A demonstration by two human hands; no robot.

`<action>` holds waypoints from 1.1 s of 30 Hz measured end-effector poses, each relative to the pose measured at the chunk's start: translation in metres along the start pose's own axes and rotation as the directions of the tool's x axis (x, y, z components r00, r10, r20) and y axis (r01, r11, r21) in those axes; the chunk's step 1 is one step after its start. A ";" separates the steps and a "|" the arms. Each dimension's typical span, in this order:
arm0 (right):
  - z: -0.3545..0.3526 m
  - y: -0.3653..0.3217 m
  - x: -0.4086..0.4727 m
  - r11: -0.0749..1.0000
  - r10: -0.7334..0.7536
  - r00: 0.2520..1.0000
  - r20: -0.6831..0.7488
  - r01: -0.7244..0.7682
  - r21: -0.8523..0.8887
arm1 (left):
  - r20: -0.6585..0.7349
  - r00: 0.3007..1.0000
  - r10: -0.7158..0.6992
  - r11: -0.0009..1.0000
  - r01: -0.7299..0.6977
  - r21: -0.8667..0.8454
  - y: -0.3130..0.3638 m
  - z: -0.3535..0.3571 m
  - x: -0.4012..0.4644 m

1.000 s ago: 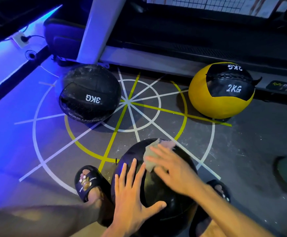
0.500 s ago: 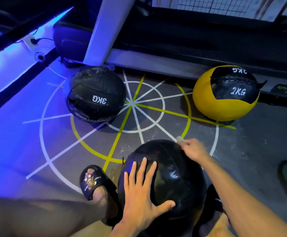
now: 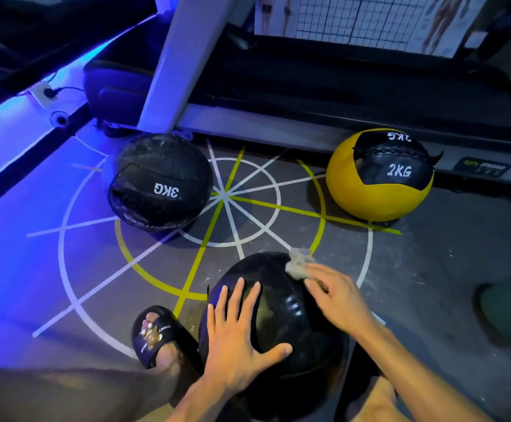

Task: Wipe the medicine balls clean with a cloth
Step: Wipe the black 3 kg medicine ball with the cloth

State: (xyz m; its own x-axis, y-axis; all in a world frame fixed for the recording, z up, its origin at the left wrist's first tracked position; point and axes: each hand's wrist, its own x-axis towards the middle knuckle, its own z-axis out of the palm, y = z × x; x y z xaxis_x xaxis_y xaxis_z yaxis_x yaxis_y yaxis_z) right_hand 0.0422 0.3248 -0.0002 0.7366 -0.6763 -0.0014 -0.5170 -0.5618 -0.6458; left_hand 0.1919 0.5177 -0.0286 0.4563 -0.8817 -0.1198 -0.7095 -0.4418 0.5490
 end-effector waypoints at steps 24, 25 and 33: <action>-0.019 -0.036 0.016 0.952 -0.012 0.975 0.220 0.079 -0.295 | 0.014 0.999 0.030 1.000 -0.030 0.007 -0.002 0.006 -0.013; -0.019 -0.035 0.007 0.952 -0.054 0.975 0.214 0.115 -0.285 | 0.010 1.000 0.030 1.000 -0.030 0.007 -0.002 0.006 -0.012; 0.019 -0.041 0.059 0.959 0.018 0.960 0.280 0.063 -0.277 | 0.019 0.999 0.041 0.999 -0.042 0.011 -0.001 0.002 -0.006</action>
State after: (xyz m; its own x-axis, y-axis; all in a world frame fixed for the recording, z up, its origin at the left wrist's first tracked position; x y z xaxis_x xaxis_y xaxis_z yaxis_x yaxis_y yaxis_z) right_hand 0.1148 0.3169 0.0120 0.8197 -0.5258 -0.2271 -0.5703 -0.7128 -0.4083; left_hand 0.1892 0.5233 -0.0298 0.4164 -0.9022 -0.1125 -0.7336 -0.4065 0.5447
